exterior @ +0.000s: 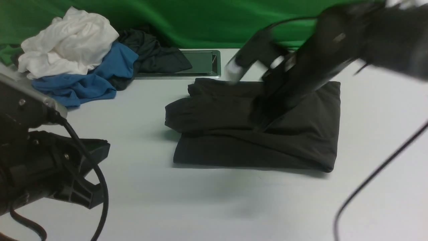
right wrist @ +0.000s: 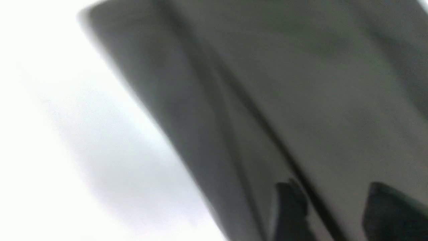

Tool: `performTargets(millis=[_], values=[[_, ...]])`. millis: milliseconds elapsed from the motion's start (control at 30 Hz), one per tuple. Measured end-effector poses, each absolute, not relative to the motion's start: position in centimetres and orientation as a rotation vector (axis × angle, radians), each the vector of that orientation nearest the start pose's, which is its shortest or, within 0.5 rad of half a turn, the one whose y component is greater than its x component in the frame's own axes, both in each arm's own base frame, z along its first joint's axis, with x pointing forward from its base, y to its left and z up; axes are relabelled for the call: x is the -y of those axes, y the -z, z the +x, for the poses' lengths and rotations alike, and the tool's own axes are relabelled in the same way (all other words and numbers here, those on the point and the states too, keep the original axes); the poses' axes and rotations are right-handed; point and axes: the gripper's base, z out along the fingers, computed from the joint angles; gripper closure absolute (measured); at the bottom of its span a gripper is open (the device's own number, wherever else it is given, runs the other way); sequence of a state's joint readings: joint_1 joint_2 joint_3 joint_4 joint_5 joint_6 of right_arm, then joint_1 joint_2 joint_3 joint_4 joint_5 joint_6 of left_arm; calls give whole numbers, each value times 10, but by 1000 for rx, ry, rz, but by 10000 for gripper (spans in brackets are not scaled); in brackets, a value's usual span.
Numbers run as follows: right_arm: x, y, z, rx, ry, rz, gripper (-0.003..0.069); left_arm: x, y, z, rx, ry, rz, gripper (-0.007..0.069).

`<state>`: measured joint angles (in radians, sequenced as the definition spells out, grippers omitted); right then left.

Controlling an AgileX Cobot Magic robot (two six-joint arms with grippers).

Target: Fold a long-sleeved shirt on a white desktop.

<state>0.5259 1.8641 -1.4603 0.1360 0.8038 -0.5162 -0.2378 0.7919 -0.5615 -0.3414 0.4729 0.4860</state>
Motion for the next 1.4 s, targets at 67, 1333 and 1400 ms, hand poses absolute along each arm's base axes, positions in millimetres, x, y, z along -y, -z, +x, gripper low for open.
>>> performTargets(millis=[67,1333,1400], values=[[-223,-224,349,-2344,-156,-1299,258,50,-286,147,-2101,208,532,606],[-230,-214,353,-2288,-93,-1349,555,51,-286,146,-2110,220,530,606],[-230,-213,352,-2299,-96,-1350,529,51,-286,146,-2110,220,530,606]])
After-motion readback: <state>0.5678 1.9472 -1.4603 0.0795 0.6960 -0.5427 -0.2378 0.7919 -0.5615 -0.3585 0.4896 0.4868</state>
